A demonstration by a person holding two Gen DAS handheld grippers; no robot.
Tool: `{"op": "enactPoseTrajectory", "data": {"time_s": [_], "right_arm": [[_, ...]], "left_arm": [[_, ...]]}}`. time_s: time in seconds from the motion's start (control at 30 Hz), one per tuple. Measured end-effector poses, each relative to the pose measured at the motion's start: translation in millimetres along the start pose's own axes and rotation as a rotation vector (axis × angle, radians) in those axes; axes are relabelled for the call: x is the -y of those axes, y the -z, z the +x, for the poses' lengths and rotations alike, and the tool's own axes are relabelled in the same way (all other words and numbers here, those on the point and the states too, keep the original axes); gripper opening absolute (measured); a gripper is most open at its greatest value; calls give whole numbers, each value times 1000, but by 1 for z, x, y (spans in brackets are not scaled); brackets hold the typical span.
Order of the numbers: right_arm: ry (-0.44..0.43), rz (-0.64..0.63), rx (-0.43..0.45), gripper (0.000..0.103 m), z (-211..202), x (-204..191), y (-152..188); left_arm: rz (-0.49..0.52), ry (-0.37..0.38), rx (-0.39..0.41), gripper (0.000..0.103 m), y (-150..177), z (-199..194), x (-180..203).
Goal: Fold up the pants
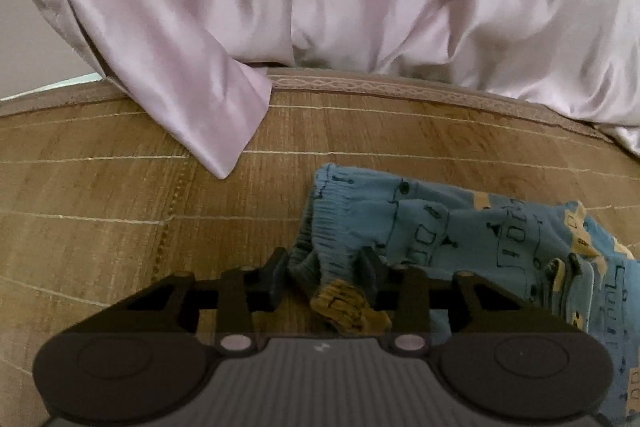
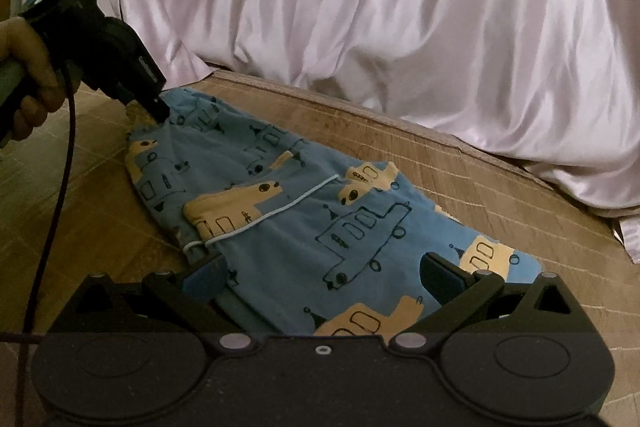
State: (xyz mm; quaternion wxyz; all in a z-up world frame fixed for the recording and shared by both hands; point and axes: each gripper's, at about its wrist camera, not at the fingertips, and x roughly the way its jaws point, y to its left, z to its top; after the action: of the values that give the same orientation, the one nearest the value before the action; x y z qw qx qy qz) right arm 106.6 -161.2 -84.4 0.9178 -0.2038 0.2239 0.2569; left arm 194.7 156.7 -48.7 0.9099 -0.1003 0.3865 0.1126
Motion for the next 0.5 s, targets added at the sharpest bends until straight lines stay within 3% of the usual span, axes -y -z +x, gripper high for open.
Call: {"op": "enactPoseTrajectory", "data": {"time_s": [0.13, 0.33, 0.43, 0.5], "right_arm": [[-3, -1, -19, 102, 3, 0, 1], [-20, 15, -30, 102, 2, 7, 4], [-25, 17, -35, 102, 1, 10, 7], [-24, 29, -37, 102, 0, 12, 8]], "left_arm": [[7, -22, 17, 20, -1, -7, 5], [84, -118, 30, 17, -2, -15, 29], [118, -157, 6, 24, 0, -13, 34], [90, -177, 8, 46, 2, -12, 31]]}}
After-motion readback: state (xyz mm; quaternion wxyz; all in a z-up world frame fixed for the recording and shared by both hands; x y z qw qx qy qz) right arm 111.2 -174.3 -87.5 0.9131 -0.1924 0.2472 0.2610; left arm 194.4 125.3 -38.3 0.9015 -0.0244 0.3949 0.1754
